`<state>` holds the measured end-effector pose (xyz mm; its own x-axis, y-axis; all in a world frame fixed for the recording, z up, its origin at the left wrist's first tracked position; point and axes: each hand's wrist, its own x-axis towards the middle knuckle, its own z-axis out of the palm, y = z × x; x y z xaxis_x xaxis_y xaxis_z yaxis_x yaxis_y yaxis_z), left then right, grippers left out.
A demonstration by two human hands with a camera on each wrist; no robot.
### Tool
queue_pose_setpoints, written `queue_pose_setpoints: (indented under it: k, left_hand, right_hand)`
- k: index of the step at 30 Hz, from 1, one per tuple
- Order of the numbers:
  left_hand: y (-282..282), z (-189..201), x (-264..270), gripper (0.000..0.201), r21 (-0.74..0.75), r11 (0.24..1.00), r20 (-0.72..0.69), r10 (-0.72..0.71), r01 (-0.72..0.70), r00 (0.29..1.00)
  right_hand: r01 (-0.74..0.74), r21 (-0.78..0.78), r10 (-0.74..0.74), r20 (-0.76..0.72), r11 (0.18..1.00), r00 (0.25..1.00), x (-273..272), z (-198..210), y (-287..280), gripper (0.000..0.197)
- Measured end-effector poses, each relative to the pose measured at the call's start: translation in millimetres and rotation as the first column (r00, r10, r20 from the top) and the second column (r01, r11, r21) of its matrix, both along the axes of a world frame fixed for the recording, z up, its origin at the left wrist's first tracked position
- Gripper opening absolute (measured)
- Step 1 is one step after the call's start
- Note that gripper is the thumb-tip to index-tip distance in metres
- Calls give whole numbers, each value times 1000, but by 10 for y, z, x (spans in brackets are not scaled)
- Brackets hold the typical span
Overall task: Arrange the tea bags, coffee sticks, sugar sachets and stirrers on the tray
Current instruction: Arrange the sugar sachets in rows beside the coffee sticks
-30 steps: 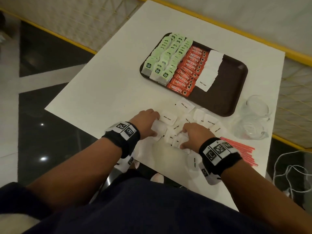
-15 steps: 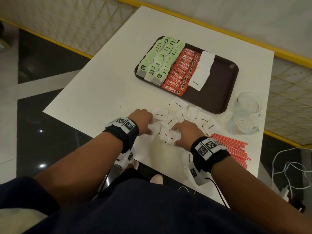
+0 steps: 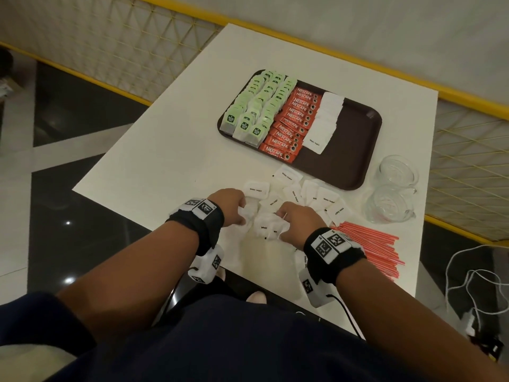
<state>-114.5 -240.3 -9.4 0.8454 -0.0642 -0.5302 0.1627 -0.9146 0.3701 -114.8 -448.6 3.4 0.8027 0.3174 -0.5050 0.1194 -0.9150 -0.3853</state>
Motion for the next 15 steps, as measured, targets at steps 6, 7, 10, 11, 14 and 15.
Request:
queue_pose_setpoints:
  k: [6, 7, 10, 11, 14, 15]
  left_hand:
    - [81, 25, 7, 30, -165, 981, 38, 105, -98, 994]
    - [90, 26, 6, 30, -172, 979, 39, 114, -106, 993]
    - [101, 1, -7, 31, -193, 975, 28, 113, -106, 993]
    - [91, -2, -17, 32, -210, 972, 26, 116, -108, 993]
    - [48, 26, 1, 21, -279, 950, 87, 170, -140, 982]
    - [33, 58, 18, 19, -326, 929, 84, 215, -177, 973]
  right_hand:
    - [-15, 16, 15, -1, 1000, 1000, 94, 50, -55, 30]
    - [-13, 15, 13, 0, 1000, 1000, 104, 52, -57, 31]
    - [-32, 19, 33, -11, 999, 999, 114, 77, -40, 38]
    - [-37, 24, 37, -15, 999, 999, 119, 80, -31, 40]
    - [-3, 86, 5, -24, 996, 1000, 140, 116, -34, 44]
    - [18, 124, -14, -31, 992, 999, 153, 136, -39, 45]
